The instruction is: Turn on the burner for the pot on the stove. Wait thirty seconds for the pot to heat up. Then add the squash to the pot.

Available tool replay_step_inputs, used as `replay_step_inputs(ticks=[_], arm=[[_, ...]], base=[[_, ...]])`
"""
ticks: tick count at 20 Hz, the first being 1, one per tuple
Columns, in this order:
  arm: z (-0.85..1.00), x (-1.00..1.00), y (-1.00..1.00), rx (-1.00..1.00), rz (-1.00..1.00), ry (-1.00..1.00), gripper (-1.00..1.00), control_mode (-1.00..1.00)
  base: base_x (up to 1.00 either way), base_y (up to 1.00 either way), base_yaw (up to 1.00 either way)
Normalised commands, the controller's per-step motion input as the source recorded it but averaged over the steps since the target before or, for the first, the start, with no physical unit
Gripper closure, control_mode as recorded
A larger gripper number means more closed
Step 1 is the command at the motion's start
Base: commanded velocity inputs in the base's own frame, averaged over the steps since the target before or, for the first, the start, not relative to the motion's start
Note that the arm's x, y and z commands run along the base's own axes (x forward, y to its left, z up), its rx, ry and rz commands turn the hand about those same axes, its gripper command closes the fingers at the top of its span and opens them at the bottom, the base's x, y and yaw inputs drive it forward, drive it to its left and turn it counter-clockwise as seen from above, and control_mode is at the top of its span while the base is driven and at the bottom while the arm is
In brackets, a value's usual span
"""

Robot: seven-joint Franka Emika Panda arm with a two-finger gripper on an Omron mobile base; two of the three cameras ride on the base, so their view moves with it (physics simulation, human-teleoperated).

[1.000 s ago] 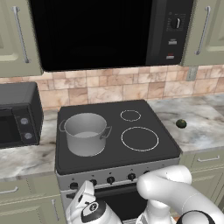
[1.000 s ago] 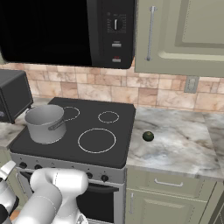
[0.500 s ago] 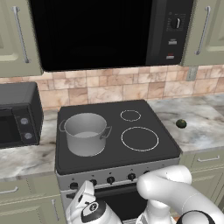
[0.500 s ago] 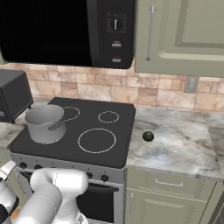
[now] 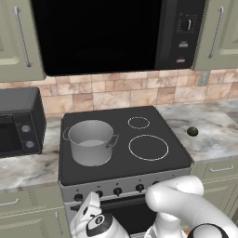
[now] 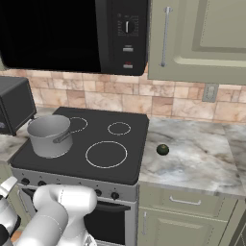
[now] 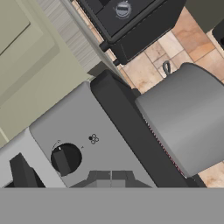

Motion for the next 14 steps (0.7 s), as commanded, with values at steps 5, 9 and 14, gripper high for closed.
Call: replay_step_inputs(ticks=[5, 9, 14], arm=[[0.00, 0.00, 0.00, 0.00, 0.00, 0.00, 1.00, -1.00], [0.00, 0.00, 0.00, 0.00, 0.00, 0.00, 1.00, -1.00], [0.00, 0.00, 0.00, 0.00, 0.00, 0.00, 1.00, -1.00]], base=[[0.00, 0.00, 0.00], [0.00, 0.00, 0.00], [0.00, 0.00, 0.00]])
